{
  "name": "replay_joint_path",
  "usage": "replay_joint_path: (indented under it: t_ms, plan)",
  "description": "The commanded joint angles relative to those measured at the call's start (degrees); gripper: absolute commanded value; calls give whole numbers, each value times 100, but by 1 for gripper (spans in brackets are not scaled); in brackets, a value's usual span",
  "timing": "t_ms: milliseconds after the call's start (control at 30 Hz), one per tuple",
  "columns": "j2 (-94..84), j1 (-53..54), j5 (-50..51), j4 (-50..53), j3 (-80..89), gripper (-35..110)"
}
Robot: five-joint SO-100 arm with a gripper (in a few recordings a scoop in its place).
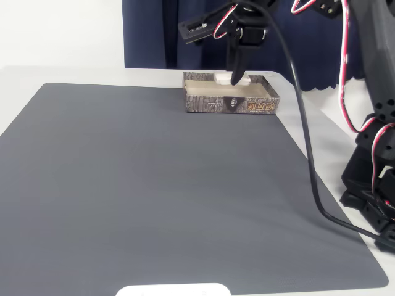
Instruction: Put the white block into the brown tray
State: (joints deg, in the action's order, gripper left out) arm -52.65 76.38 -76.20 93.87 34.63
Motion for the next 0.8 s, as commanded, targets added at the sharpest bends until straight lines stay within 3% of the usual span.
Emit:
replay_joint_path:
  t_ms: [0, 367, 767]
  plan:
    - [185, 53, -18, 9, -554, 0]
    - [1433, 62, 9, 18, -2127, 2]
    - [1740, -18, 0, -79, -2206, 3]
